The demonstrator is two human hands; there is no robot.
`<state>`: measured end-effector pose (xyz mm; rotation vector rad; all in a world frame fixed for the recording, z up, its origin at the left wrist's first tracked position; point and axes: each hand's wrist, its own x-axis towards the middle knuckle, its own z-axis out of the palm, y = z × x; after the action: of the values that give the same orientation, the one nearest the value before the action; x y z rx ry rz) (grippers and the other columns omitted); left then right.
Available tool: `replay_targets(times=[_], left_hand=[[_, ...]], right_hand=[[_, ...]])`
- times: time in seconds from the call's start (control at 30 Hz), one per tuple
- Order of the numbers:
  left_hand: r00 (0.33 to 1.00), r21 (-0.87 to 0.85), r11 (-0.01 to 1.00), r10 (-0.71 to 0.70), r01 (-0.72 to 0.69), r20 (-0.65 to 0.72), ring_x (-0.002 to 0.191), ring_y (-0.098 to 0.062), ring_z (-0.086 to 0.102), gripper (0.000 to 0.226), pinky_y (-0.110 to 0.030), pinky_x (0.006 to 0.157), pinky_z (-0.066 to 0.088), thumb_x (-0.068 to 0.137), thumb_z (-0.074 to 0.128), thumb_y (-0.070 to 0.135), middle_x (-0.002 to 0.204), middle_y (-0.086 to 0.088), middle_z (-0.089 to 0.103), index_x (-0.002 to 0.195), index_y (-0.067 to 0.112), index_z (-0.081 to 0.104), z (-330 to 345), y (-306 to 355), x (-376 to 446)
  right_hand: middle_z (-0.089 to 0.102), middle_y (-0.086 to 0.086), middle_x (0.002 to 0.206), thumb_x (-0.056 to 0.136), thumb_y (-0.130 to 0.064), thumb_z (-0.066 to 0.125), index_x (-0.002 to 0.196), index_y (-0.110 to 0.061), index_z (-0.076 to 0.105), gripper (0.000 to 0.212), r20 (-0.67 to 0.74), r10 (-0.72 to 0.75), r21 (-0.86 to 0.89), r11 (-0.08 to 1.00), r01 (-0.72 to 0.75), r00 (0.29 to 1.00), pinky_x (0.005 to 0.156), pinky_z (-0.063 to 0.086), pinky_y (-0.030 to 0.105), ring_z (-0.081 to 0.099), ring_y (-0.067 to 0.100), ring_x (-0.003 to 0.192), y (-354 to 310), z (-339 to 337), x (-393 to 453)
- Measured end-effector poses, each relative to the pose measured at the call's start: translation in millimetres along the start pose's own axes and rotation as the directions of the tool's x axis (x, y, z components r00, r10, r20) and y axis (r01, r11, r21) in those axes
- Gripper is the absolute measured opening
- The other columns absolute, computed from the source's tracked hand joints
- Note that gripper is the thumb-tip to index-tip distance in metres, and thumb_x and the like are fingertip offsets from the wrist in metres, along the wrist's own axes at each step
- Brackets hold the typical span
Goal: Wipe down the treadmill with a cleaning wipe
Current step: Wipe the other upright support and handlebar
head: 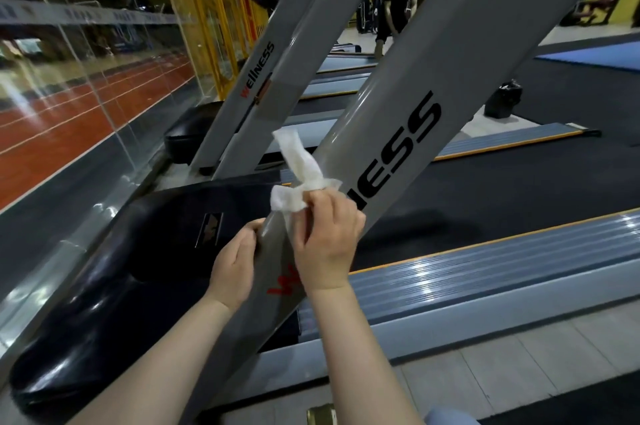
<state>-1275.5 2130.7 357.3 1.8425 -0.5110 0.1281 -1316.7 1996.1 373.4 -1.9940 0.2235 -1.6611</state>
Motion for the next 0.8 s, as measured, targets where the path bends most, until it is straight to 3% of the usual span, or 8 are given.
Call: replay_targets(times=[0.17, 0.3, 0.37, 0.43, 0.5, 0.67, 0.73, 0.8], left_hand=[[0.974, 0.153, 0.964, 0.203, -0.217, 0.100, 0.125, 0.003, 0.050, 0.046, -0.022, 0.104, 0.038, 0.098, 0.028, 0.048, 0.130, 0.022, 0.058, 0.134, 0.035, 0.055, 6, 32, 20], [0.953, -0.048, 0.961, 0.276, -0.272, 0.126, 0.108, 0.005, 0.059, 0.031, -0.015, 0.095, 0.042, 0.096, 0.035, 0.037, 0.111, 0.015, 0.066, 0.113, 0.039, 0.061, 31, 101, 64], [0.949, -0.065, 0.963, 0.269, -0.262, 0.165, 0.109, 0.000, 0.061, 0.034, -0.022, 0.096, 0.045, 0.100, 0.032, 0.034, 0.110, 0.015, 0.068, 0.114, 0.036, 0.062, 40, 118, 77], [0.942, -0.035, 0.962, 0.274, -0.272, 0.195, 0.110, 0.001, 0.061, 0.036, -0.024, 0.093, 0.046, 0.107, 0.029, 0.028, 0.110, 0.021, 0.068, 0.116, 0.037, 0.063, 46, 119, 79], [0.947, -0.049, 0.965, 0.261, -0.256, 0.190, 0.106, 0.000, 0.062, 0.039, -0.026, 0.090, 0.047, 0.108, 0.028, 0.025, 0.107, 0.021, 0.069, 0.115, 0.034, 0.066, 49, 116, 79], [0.957, -0.093, 0.966, 0.253, -0.241, 0.141, 0.110, -0.006, 0.063, 0.035, -0.033, 0.097, 0.047, 0.098, 0.035, 0.037, 0.108, 0.018, 0.070, 0.104, 0.043, 0.069, 50, 108, 82], [0.959, -0.060, 0.970, 0.240, -0.234, 0.148, 0.107, -0.003, 0.063, 0.036, -0.032, 0.093, 0.048, 0.105, 0.032, 0.031, 0.107, 0.018, 0.070, 0.107, 0.038, 0.068, 49, 110, 79], [0.964, -0.029, 0.977, 0.213, -0.212, 0.161, 0.104, 0.000, 0.063, 0.039, -0.030, 0.088, 0.048, 0.109, 0.029, 0.030, 0.105, 0.019, 0.070, 0.110, 0.036, 0.067, 48, 113, 77]], right_hand=[[0.054, 0.017, 0.090, 0.081, -0.018, 0.048, 0.095, -0.005, 0.049, 0.018, -0.205, 0.461, 0.088, 0.887, -0.452, 0.864, 0.075, 0.029, 0.034, 0.052, 0.038, 0.085, 34, -19, -5], [0.057, 0.004, 0.095, 0.084, -0.020, 0.052, 0.095, -0.014, 0.052, 0.013, -0.035, -0.017, 0.032, 0.999, 0.018, 0.999, 0.076, 0.033, 0.035, 0.048, 0.023, 0.086, 3, -12, 37], [0.058, 0.010, 0.092, 0.085, -0.022, 0.050, 0.093, -0.008, 0.054, 0.016, -0.109, 0.061, 0.003, 0.998, -0.061, 0.992, 0.075, 0.033, 0.037, 0.049, 0.028, 0.085, 19, -12, 50], [0.055, 0.016, 0.089, 0.083, -0.020, 0.048, 0.090, -0.001, 0.053, 0.021, -0.264, 0.368, 0.107, 0.930, -0.352, 0.892, 0.074, 0.034, 0.039, 0.052, 0.037, 0.084, 41, -18, 46], [0.053, 0.016, 0.089, 0.079, -0.016, 0.048, 0.088, -0.001, 0.051, 0.017, -0.310, 0.466, 0.166, 0.885, -0.436, 0.828, 0.075, 0.034, 0.037, 0.053, 0.039, 0.084, 41, -22, 44], [0.059, 0.008, 0.093, 0.084, -0.021, 0.052, 0.095, -0.014, 0.049, 0.014, -0.103, -0.053, -0.024, 0.998, 0.051, 0.993, 0.076, 0.034, 0.036, 0.047, 0.025, 0.087, 20, -22, 77], [0.059, 0.010, 0.094, 0.083, -0.022, 0.050, 0.097, -0.016, 0.046, 0.016, -0.123, -0.030, -0.075, 0.997, 0.021, 0.992, 0.076, 0.034, 0.038, 0.047, 0.027, 0.087, 43, -27, 83], [0.056, 0.013, 0.093, 0.081, -0.019, 0.047, 0.098, -0.014, 0.044, 0.019, -0.239, 0.185, -0.042, 0.979, -0.201, 0.953, 0.074, 0.033, 0.038, 0.046, 0.030, 0.085, 64, -38, 81]])
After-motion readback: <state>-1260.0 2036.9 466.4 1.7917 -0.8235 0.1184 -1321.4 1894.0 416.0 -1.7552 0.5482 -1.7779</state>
